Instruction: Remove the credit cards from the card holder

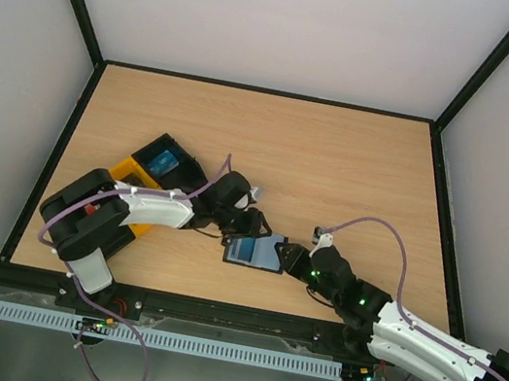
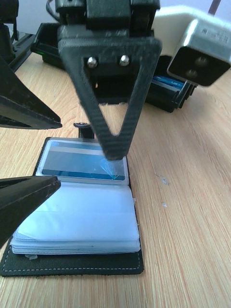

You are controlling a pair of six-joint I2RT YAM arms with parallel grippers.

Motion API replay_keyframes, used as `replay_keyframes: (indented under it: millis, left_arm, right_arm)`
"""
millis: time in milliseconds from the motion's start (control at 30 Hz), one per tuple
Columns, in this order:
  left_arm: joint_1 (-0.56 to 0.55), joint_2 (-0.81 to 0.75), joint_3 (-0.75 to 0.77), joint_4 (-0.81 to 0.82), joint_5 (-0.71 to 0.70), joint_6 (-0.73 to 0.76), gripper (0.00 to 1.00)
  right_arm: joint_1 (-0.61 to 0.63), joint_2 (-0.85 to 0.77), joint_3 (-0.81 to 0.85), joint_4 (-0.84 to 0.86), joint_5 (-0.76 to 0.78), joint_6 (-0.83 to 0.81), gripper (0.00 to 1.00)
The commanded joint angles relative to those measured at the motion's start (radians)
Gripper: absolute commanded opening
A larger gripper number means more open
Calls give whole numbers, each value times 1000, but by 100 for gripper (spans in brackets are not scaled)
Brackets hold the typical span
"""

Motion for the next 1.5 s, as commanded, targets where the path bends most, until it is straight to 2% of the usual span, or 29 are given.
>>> replay_keyframes:
  millis: [0, 333, 900, 1100, 1467]
  left_arm:
    - [25, -58, -3, -94, -45, 52, 40]
    - [46, -98, -85, -146, -58, 128, 28]
    - [86, -126, -104, -334, -156, 249, 24]
    - [92, -149, -133, -313, -148, 260, 21]
    - [94, -143, -181, -233, -104, 224, 13]
  right_arm:
    - [2, 37, 23, 38, -4, 4, 28]
    - [2, 209, 33, 187, -37, -5, 28]
    - [2, 528, 134, 305, -96, -35, 27]
    - [2, 639, 156, 369, -131, -34, 27]
    - [2, 746, 156, 377, -98, -41, 23]
